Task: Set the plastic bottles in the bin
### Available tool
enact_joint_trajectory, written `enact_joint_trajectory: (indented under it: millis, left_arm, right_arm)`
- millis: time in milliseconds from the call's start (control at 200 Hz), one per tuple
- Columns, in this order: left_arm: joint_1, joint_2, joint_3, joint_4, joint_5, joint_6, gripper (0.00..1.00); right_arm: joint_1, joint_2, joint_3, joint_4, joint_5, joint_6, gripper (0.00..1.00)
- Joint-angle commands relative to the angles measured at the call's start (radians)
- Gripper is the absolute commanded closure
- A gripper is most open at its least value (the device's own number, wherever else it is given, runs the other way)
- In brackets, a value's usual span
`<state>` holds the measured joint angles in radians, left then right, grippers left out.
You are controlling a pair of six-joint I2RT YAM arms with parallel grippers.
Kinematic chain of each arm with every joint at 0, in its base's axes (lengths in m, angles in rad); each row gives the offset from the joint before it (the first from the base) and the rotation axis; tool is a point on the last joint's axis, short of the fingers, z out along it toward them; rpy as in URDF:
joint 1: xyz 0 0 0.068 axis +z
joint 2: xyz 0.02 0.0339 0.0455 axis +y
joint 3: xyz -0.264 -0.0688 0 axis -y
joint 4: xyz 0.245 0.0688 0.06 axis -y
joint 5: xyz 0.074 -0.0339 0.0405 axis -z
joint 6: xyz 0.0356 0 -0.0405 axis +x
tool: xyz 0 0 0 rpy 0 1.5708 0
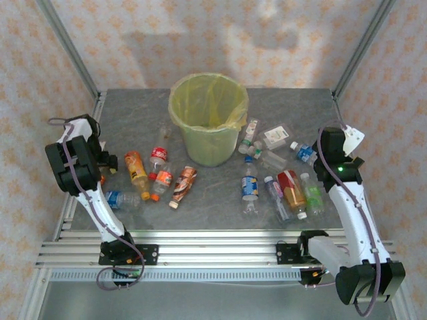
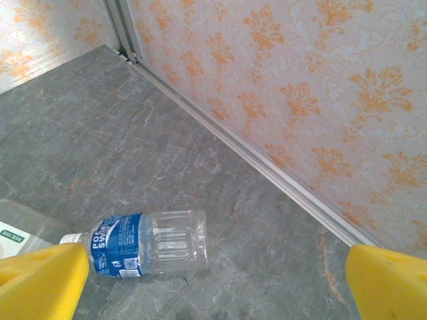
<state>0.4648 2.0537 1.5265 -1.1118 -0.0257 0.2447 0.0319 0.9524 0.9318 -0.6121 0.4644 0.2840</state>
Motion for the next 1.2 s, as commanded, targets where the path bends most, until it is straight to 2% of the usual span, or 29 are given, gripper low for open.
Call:
enact_joint_trajectory:
  millis: [0, 290, 445, 651, 746, 836, 956, 1196]
  left_arm:
    - [0.004, 0.023, 0.038, 0.010, 0.002, -0.001, 0.02]
    - [0.005, 0.074, 0.085, 0.022, -0.042, -0.012, 0.05]
    - [0.004, 0.091, 0.096, 0.030, -0.040, -0.017, 0.16]
    - [0.004, 0.097, 0.120, 0.030, -0.044, -0.021, 0.41]
    - [0.004, 0.092, 0.130, 0.028, -0.051, -0.022, 0.44]
    - [0.005, 0.090, 0.139, 0.030, -0.050, -0.028, 0.53]
    - [0.003, 0.088, 0.153, 0.027, -0.052, -0.031, 0.59]
    - [0.002, 0.088, 0.194, 0.006, -0.067, -0.031, 0.67]
  right_arm:
    - [-0.003, -0.016, 0.032, -0.037, 0.053, -0.014, 0.01]
    - [-0.003, -0.021, 0.036, -0.038, 0.078, -0.016, 0.01]
    - [-0.003, -0.026, 0.035, -0.041, 0.092, -0.013, 0.01]
    - [-0.003, -0.026, 0.036, -0.044, 0.101, -0.010, 0.01]
    - [-0.003, -0.026, 0.036, -0.044, 0.106, -0.007, 0.01]
    - [-0.003, -0.024, 0.033, -0.041, 0.105, -0.005, 0.01]
    - [-0.003, -0.026, 0.033, -0.048, 0.106, -0.001, 0.01]
    - [-0.003, -0.031, 0.030, -0.049, 0.103, 0.007, 0.01]
